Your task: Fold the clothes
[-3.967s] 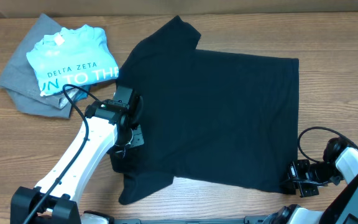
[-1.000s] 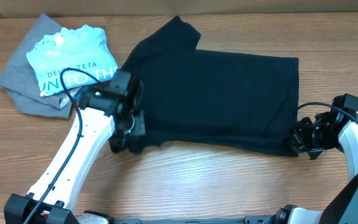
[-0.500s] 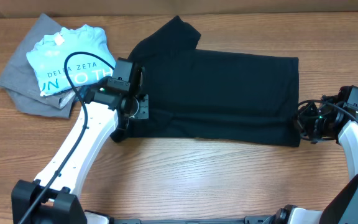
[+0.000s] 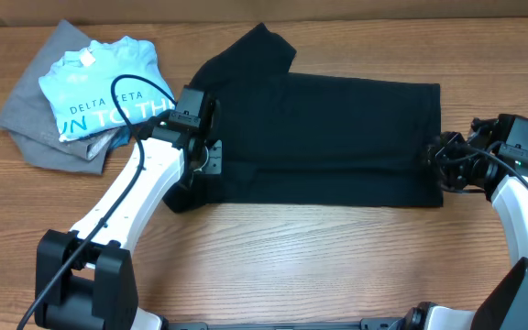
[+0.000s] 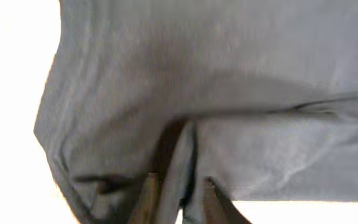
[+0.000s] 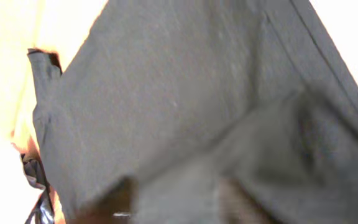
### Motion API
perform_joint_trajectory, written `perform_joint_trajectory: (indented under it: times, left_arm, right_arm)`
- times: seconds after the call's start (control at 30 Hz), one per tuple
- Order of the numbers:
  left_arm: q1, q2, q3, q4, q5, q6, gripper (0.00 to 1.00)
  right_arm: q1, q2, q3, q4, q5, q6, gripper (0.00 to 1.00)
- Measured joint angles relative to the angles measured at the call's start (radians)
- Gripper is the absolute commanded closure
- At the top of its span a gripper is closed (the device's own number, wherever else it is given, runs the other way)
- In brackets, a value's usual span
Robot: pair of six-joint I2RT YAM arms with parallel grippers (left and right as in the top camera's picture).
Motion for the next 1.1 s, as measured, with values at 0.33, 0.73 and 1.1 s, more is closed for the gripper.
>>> perform_joint_trajectory:
  times: [0.33,0.73,1.1]
  left_arm:
    - [0.000,0.000,0.000,-0.042,-0.005,0.033,0.46]
    - [-0.069,0.000,-0.018,-0.114,0.130,0.247,0.46]
    - [-0.082,0.001,-0.126,0.061,0.024,0.251,0.96]
  right_arm:
    - [-0.041,0.000,0.000,-0.080,0.010,-0.007,0.33]
    - [-0.044,0.000,0.000,-0.132,0.010,-0.026,0.33]
    - [-0.044,0.000,0.000,-0.133,0.010,-0.027,0.33]
